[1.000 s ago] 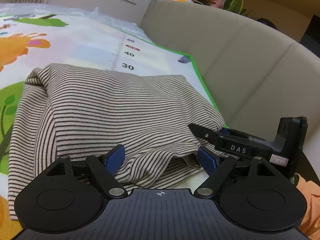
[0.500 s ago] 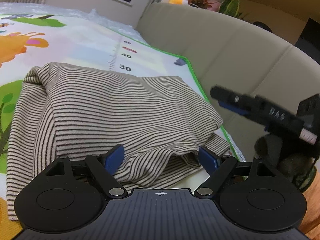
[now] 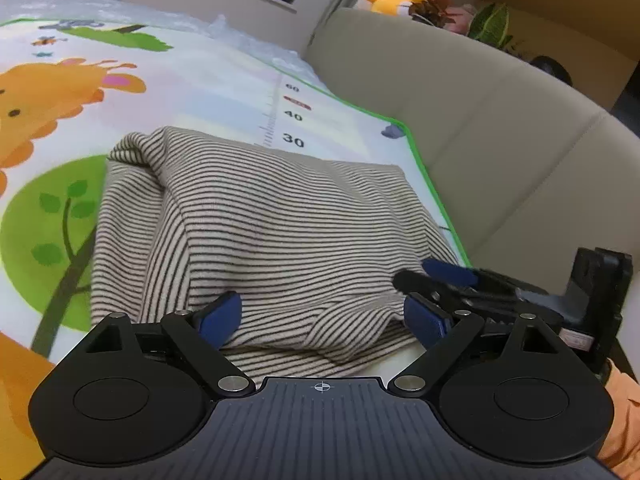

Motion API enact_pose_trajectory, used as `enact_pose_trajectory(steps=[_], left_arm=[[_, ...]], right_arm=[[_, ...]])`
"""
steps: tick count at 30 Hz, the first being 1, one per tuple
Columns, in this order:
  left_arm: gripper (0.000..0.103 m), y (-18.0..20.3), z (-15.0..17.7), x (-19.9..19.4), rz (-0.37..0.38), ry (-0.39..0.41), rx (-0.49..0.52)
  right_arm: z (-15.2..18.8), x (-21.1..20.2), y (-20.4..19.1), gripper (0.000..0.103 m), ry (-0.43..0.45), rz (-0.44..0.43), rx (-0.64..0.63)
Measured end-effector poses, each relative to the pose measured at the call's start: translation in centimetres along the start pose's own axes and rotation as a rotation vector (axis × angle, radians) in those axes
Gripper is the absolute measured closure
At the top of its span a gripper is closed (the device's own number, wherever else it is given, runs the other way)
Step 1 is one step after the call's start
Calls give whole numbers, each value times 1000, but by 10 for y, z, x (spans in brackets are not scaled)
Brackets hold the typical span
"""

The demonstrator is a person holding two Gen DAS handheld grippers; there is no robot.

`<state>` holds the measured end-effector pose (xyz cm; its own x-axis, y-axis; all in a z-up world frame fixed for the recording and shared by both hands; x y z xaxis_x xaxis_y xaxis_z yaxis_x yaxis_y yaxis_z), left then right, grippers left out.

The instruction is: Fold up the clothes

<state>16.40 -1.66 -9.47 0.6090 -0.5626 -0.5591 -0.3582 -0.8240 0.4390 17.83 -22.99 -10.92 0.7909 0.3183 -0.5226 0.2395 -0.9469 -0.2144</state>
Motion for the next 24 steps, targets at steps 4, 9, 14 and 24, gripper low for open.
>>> enact_pose_trajectory(steps=[4,9,14,24], left_arm=[[11,-6,-12,11,-26,-10,54],[16,-27,-38,20,-98,24,32],[7,-25,-40,11,-116,44,7],[3,-21,-13,-5,30,-40,-189]], right_arm=[[14,-14,-10,20,-21,-40,32],[10,-23,-18,18,-12,-64,18],[-32,-35,-4,0,82,-73,34],[-118,32,42,0,97,102,-64]])
Point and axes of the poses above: each gripper's, at about its wrist camera, not at the fingertips, and x roughly the way its jaws point, y to its right, z to its underside, the point moved 7 cm from there along x, roughly the way its jaws point
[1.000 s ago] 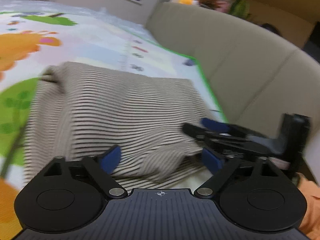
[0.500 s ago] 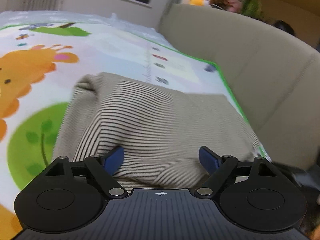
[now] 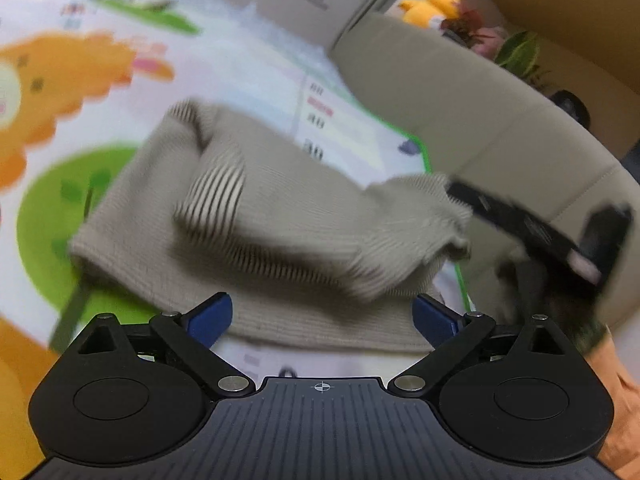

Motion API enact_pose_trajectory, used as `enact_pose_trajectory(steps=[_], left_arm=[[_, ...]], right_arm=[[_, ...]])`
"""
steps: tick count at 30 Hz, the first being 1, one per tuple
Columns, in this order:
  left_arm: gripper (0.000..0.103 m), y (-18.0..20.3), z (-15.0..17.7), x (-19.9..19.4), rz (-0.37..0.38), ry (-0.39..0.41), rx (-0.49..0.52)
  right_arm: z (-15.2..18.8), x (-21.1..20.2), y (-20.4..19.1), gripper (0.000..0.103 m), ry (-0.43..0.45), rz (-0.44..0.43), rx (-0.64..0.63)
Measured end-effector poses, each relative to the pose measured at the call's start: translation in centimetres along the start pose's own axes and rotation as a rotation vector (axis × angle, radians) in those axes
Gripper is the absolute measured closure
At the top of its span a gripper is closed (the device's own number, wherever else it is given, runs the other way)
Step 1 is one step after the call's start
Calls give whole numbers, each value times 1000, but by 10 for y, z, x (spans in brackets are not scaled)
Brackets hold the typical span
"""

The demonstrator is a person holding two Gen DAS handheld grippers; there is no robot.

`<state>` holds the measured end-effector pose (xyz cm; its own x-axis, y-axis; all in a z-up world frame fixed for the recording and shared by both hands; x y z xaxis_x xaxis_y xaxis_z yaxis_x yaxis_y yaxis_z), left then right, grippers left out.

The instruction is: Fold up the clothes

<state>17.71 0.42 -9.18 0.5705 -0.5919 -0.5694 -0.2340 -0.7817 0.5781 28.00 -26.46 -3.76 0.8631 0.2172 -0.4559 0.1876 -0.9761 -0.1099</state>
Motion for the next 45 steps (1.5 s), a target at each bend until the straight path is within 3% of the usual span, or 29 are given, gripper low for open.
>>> enact_pose_trajectory(steps=[5,7,9,16,21,24,26,28,34,36,37,38,43,45], left_arm=[[2,-10,-6,6,46,8,-41],[2,-13,-12,10,58,25,-47],[2,-17,-18,16,60,31,-56],[2,-28,-43,34,63,53,-21],[2,-41,-73,48,32,93,11],[2,-45,-88,56,-1,118,17],[2,-45,-95,61,-28,132,21],[2,-43,-95,59,-40,134,26],[1,-34,-70,31,-19,92,25],[1,-29,-56,18,20,68,13],[1,-26,-49,15,38,49,8],[1,-23,-42,13,53,26,4],[1,-11,-20,12,77,-51,17],[1,-8,-20,17,73,-66,27]], right_arm=[[-4,63,33,1,-119,11,13],[9,84,40,12,-192,-13,51],[29,93,41,16,-245,-48,100],[58,58,27,16,-238,-61,117],[85,5,9,16,-222,-44,122],[100,-30,-16,13,-227,-97,105],[109,-49,-34,1,-246,-180,96],[113,-67,-45,1,-236,-204,48],[85,-97,-26,1,-99,-83,21],[76,-97,-19,12,-66,-57,29],[73,-91,-18,26,-67,-61,34],[75,-83,-17,33,-80,-68,49],[105,-45,-23,33,-159,-106,101],[111,-47,-23,34,-147,-111,119]])
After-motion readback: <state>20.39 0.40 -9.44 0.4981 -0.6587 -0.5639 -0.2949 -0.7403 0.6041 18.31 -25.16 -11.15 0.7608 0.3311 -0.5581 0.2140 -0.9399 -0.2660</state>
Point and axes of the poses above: each gripper's, at about its wrist camera, not at the fingertips, and x roughly the way its jaws point, y to its right, z to its underside, the point moved 7 cm from there along x, roughly the way its jaws point
